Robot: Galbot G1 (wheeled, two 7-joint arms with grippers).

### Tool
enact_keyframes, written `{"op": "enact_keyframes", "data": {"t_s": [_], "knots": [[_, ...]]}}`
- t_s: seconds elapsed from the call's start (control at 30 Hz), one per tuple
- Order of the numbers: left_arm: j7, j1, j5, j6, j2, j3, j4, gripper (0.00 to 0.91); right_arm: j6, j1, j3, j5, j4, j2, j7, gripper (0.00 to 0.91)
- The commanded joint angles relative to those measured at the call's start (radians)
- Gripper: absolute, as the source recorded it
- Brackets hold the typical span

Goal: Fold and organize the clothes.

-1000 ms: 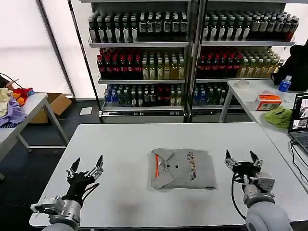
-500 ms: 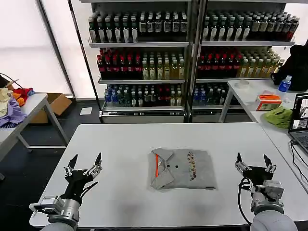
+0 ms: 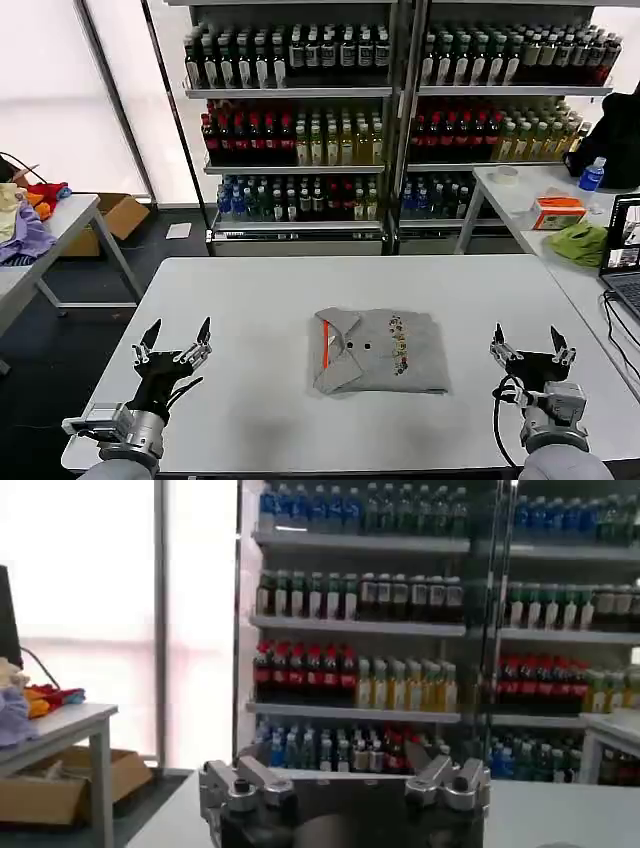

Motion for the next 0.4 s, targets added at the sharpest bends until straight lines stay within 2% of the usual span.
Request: {"op": "enact_keyframes", "data": {"t_s": [0.03, 0.4], "knots": [[0.012, -0.004, 0.007, 0.013, -0.005, 0.0, 0.01, 0.907, 0.003, -0.003, -0.012, -0.019, -0.007, -0.002, -0.002, 0.907], [0.019, 0.003, 0.002, 0.002, -0.012, 0.006, 0.011, 0.907, 0.003, -0.002, -0.013, -0.018, -0.004, -0.01, -0.009, 0.907]]}}
